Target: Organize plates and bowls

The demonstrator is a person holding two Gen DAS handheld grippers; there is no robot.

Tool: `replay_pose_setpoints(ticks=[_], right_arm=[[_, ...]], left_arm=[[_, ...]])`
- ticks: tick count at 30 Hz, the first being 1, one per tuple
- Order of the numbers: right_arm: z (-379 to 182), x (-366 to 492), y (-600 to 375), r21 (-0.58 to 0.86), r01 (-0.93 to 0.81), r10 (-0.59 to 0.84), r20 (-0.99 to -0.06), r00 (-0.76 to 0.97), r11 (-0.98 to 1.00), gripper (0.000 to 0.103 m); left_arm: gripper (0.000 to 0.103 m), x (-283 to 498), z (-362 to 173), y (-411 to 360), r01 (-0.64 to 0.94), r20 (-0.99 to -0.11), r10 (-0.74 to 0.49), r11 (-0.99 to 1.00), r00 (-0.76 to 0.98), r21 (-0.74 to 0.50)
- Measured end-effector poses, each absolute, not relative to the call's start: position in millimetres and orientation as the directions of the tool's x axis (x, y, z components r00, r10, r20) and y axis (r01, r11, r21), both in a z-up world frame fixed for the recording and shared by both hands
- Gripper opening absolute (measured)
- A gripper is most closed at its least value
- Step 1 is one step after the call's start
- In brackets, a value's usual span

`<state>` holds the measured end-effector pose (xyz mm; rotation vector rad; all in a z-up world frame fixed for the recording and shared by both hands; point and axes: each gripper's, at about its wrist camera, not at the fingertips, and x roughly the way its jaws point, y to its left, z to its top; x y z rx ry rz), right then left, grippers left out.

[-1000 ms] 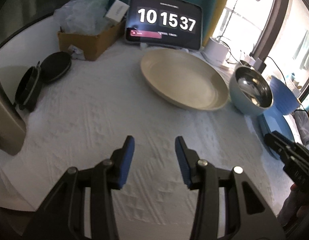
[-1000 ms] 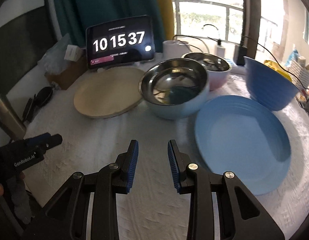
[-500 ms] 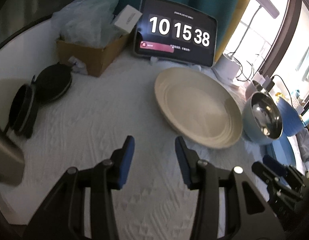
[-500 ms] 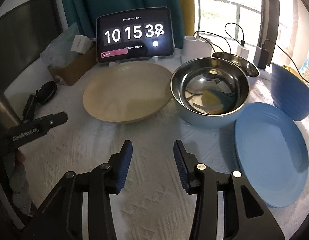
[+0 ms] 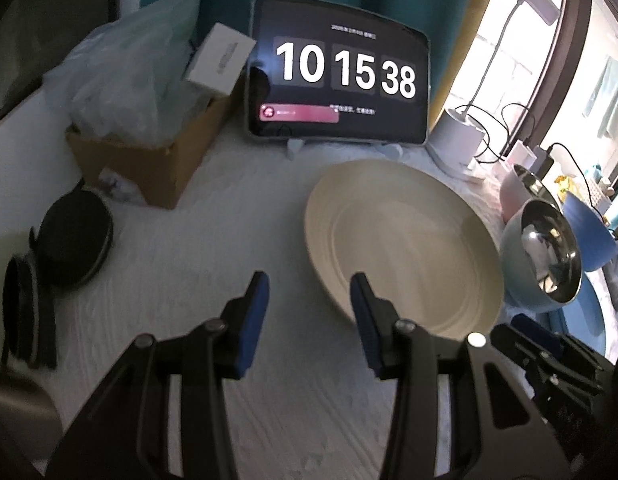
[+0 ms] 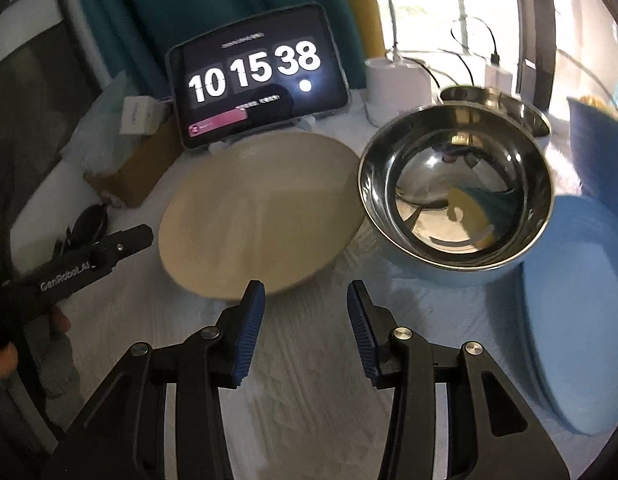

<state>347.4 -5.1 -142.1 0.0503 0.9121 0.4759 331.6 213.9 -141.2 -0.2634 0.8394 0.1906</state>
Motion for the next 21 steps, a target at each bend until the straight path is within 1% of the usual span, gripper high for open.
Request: replay_pose_setpoints(ticks=[4, 12, 17, 19, 21], right_arm=[[-146, 356, -1, 0.276, -0.335, 0.419, -0.752, 0.509, 0.901, 0.045], [-160, 371, 16, 0.288, -0.288, 0.399, -0.772, 0.495, 0.913, 0.045], [-163, 374, 24, 0.266, -0.306, 0.392, -0.770, 0.502, 0.914, 0.045], [-163, 374, 27, 0.255, -0.315, 0.390, -0.770, 0.506, 0.914, 0.045], [-163, 374, 27, 0.257, -0.320, 0.394, -0.767, 0.506, 0.912, 0.044]], left_arm=[[0.044, 344, -146, 214, -0.249, -0.765, 0.059, 0.959, 0.641, -0.134], [0.044, 360, -162, 212, -0.228, -0.792, 0.022, 0.962, 0.611, -0.149], [0.044, 363, -170, 209, -0.210, -0.797, 0.006, 0.966, 0.604, -0.152], [0.044, 362, -171, 207, -0.181, -0.793, -0.026, 0.968, 0.608, -0.171], [0.043, 361, -171, 202, -0.161, -0.790, -0.028, 0.974, 0.613, -0.159]])
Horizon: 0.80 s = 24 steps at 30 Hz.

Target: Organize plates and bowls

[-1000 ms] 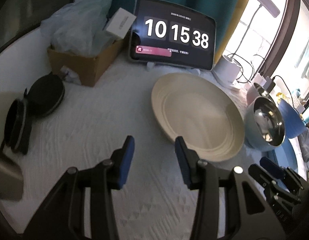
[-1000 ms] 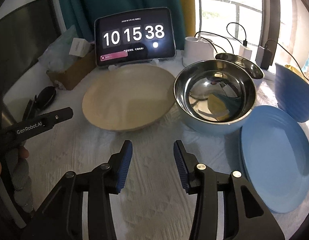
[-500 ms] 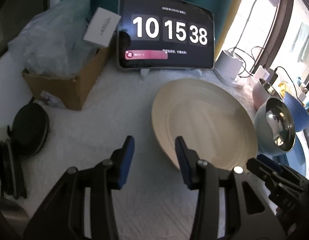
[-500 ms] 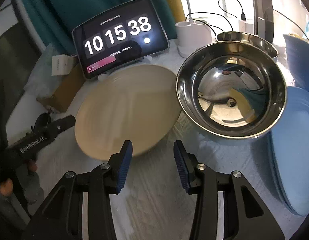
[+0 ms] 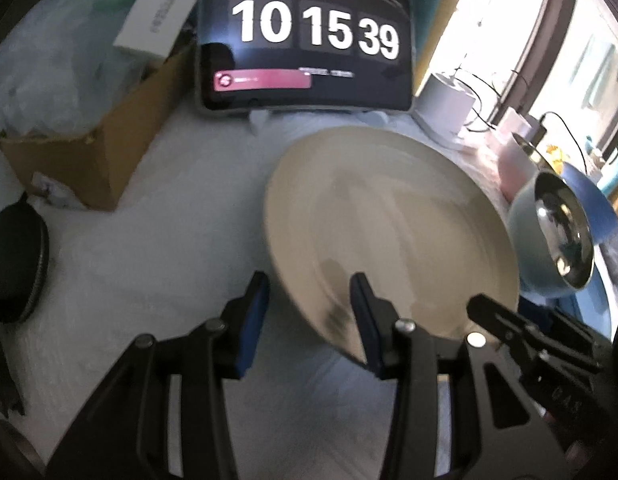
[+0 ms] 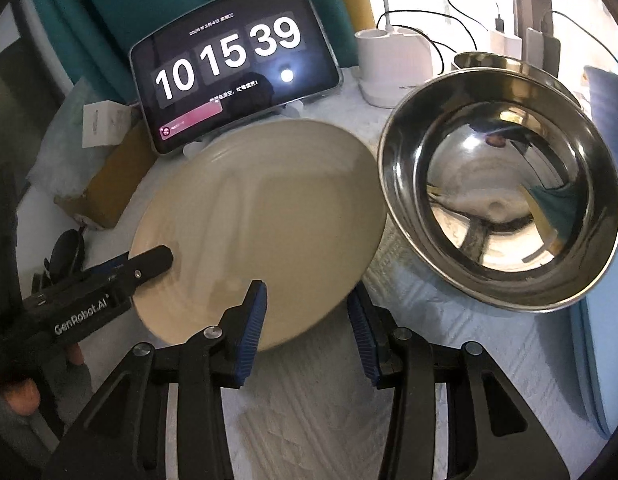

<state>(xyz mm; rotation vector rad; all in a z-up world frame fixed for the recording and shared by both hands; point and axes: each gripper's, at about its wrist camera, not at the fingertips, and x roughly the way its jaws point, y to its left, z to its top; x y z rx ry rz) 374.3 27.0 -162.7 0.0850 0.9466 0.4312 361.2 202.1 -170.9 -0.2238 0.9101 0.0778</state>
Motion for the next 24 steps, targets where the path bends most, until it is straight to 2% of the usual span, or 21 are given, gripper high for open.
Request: replay_pose_setpoints(ticks=[3, 8, 24], right_arm=[[-162, 373, 28, 0.250, -0.329, 0.394, -0.765, 0.509, 0.911, 0.039], [-160, 369, 29, 0.226, -0.348, 0.388, -0.763, 0.517, 0.910, 0.036], [-144, 339, 29, 0.205, -0.410, 0.414, -0.743, 0.526, 0.889, 0.035]], left_arm=[[0.042, 361, -171, 195, -0.151, -0.790, -0.002, 0.981, 0.613, -0.120], [0.035, 353, -169, 201, -0.162, -0.786, 0.003, 0.979, 0.618, -0.124], [0.035, 308, -147, 194, -0.173, -0.755, 0.045, 0.981, 0.654, -0.091]])
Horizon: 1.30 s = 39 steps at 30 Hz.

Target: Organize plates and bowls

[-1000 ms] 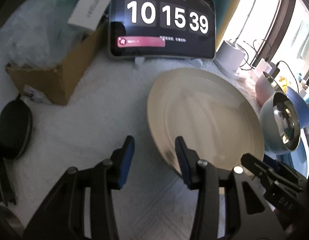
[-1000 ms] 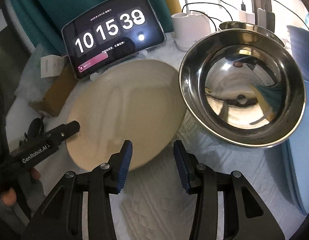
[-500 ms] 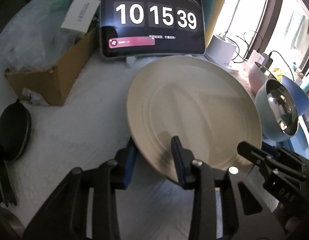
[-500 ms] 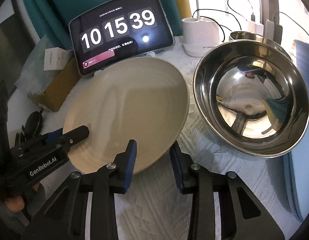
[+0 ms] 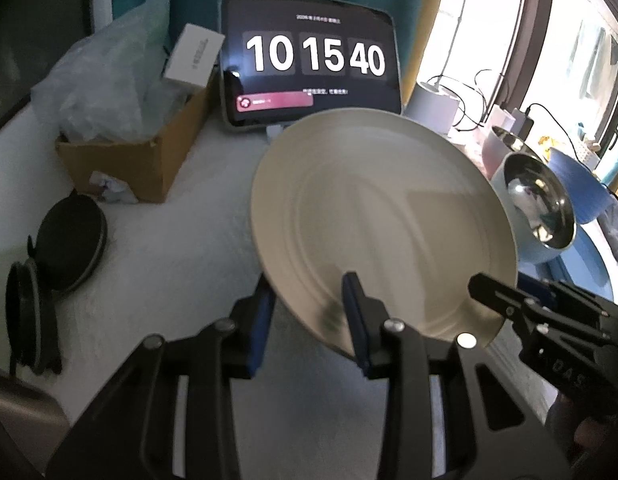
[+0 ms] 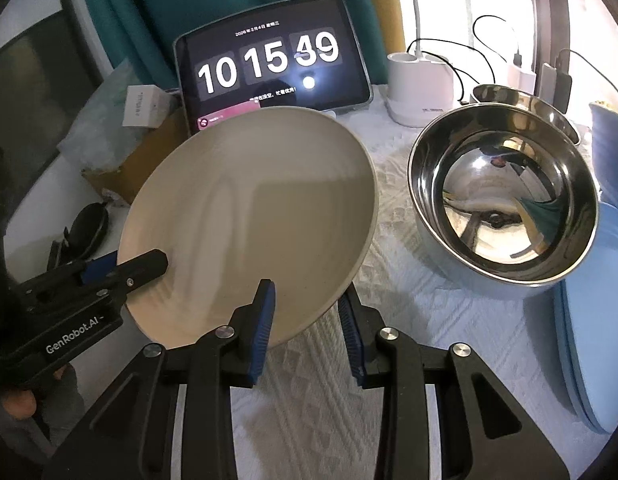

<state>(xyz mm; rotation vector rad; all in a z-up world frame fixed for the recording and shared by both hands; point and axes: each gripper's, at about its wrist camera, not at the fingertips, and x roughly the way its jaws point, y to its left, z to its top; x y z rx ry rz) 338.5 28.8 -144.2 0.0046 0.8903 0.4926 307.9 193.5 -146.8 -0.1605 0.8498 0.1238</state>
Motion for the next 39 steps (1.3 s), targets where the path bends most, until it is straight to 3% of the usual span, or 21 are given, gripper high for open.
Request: replay_pose_setpoints(ticks=[39], right_arm=[[-110, 274, -16, 0.190, -0.436, 0.430, -0.709, 0.558, 0.880, 0.035]], left_arm=[[0.035, 231, -116, 137, -0.166, -0.714, 0.038, 0.980, 0.699, -0.110]])
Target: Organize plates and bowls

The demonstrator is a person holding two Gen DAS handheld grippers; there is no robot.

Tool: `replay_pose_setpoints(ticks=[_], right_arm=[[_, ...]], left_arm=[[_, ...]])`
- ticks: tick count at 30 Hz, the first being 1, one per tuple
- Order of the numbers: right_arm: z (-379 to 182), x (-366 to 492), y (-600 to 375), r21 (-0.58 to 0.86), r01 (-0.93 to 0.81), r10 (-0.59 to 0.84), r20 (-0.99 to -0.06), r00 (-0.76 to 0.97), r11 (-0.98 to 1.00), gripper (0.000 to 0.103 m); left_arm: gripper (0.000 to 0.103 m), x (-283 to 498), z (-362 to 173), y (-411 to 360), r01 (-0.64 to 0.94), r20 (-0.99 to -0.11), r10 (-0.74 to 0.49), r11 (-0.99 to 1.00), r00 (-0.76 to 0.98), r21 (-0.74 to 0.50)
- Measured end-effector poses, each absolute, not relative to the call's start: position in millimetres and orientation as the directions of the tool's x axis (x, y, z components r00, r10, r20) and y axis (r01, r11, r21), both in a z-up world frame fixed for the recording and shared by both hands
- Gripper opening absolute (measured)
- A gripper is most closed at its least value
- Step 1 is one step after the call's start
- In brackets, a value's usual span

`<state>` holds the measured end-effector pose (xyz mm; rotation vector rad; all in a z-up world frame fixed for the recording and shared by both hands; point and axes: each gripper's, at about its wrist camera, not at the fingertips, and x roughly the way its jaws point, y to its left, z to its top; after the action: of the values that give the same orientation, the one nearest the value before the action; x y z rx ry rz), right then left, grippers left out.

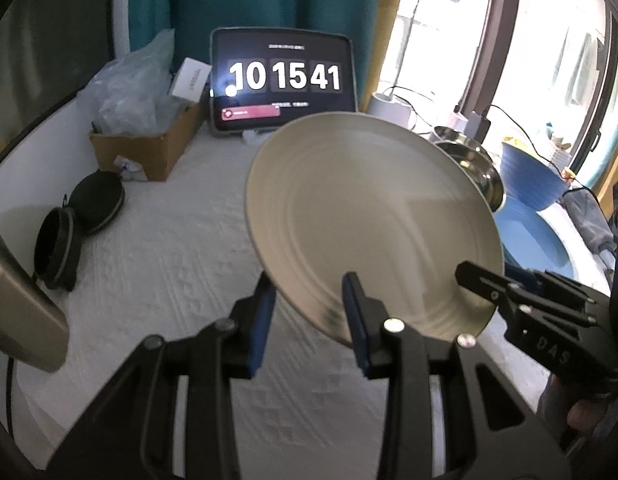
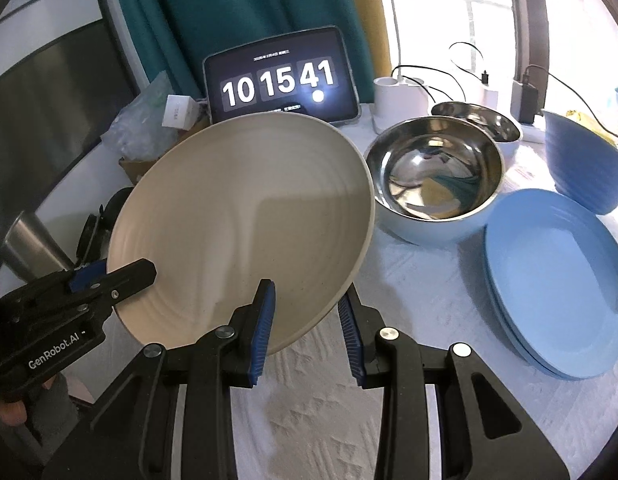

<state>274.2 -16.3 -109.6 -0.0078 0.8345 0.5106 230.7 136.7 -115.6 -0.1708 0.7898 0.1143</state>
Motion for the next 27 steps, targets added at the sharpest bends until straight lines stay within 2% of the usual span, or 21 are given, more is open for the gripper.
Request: replay_pose_setpoints(ticks=[27], right_arm=[[-81, 261, -83, 0.198, -0.376, 0.406, -0.668, 0.624, 0.905, 0.035]], left_arm=[[0.035, 234, -83, 74, -0.085, -0.673, 0.006, 0.993, 0.739, -0.084]])
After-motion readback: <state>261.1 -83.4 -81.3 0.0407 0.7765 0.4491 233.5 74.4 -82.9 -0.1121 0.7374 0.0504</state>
